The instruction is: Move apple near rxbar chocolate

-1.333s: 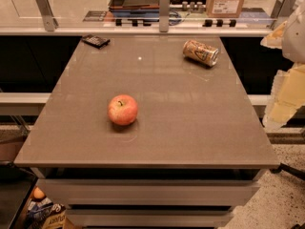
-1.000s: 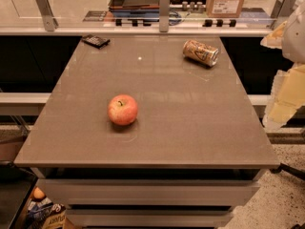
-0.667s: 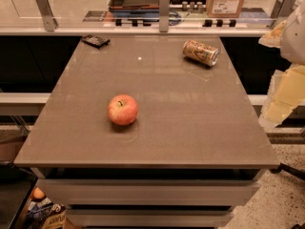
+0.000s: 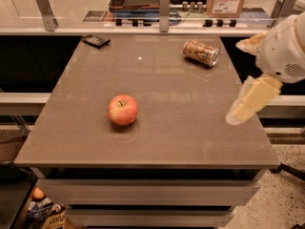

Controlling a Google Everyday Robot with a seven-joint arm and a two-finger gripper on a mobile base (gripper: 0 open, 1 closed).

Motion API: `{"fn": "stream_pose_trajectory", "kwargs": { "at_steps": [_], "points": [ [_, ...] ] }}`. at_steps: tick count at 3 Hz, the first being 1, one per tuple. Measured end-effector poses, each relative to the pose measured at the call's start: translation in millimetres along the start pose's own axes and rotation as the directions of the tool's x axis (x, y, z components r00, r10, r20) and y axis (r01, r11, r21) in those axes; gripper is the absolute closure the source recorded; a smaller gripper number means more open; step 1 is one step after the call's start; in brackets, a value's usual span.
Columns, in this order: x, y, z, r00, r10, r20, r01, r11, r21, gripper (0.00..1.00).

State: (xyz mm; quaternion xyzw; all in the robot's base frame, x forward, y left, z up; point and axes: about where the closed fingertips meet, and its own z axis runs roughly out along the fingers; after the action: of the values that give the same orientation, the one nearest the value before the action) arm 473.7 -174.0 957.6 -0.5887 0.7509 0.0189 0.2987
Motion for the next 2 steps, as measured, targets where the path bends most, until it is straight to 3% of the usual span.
{"fn": "stream_pose_trajectory", "kwargs": {
  "at_steps": [1, 2],
  "points": [
    [-20.8, -9.1, 35.3, 0.983, 0.026, 0.182, -0.025, 0.9997, -0.009, 0.0],
    [-46.3, -9.8, 66.9, 0.934, 0.048, 0.354, -0.036, 0.9985, -0.042, 0.0]
  ]
}}
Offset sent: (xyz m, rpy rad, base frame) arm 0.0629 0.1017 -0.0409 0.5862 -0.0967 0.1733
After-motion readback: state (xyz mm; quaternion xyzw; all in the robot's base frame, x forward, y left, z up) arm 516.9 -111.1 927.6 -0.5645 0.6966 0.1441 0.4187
